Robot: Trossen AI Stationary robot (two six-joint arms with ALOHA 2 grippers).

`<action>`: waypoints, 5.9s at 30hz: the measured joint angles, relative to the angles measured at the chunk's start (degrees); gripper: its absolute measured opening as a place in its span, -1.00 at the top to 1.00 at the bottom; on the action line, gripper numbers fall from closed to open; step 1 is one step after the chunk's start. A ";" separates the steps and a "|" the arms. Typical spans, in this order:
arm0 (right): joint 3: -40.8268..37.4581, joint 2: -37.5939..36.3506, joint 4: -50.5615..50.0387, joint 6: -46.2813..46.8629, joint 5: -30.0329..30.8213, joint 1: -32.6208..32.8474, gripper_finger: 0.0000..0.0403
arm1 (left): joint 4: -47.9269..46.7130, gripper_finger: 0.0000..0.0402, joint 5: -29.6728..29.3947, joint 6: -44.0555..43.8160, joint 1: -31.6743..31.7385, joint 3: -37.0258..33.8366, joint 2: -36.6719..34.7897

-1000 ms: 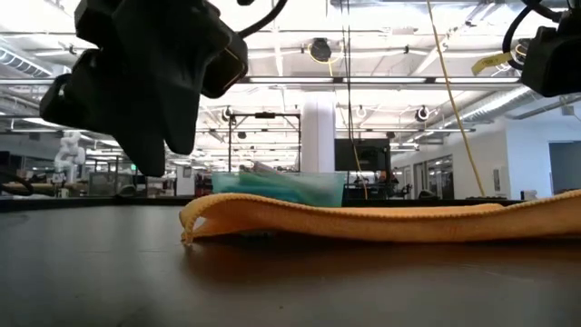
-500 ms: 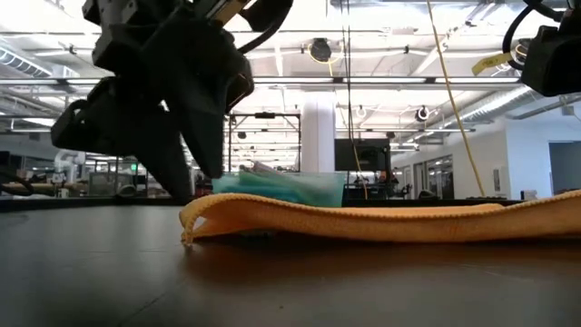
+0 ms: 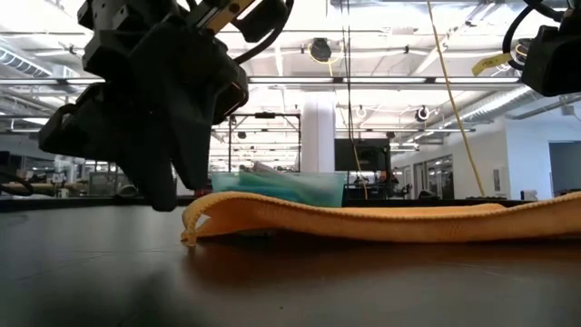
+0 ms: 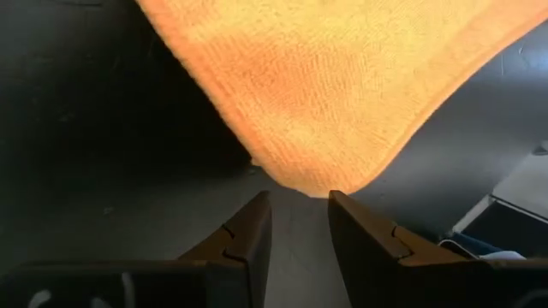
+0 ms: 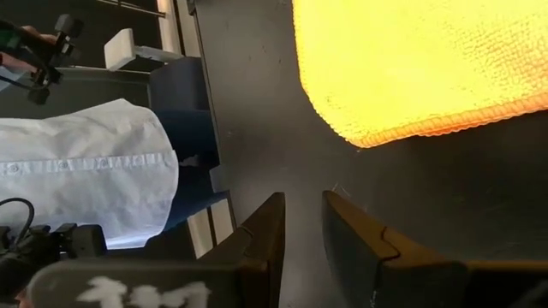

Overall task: Fold microfiber towels
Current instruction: Fold the orange microfiber towel

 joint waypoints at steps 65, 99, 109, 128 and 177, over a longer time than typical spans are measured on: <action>-14.21 0.95 22.13 21.26 4.66 -2.78 0.66 | 0.42 0.41 -7.16 3.04 1.93 0.00 1.51; -14.16 9.87 31.52 15.47 4.59 -8.72 0.22 | 0.54 0.41 -7.26 2.98 1.93 0.00 1.51; -14.12 13.75 38.43 17.96 2.69 -6.74 0.22 | 0.61 0.41 -7.27 2.98 1.99 0.00 1.51; -14.14 13.73 37.32 18.30 2.97 -4.50 0.64 | 0.64 0.41 -7.19 2.96 1.98 0.00 1.51; -13.38 6.60 40.35 8.99 1.29 -15.50 1.00 | -7.89 0.41 -9.52 11.28 4.39 0.28 -6.88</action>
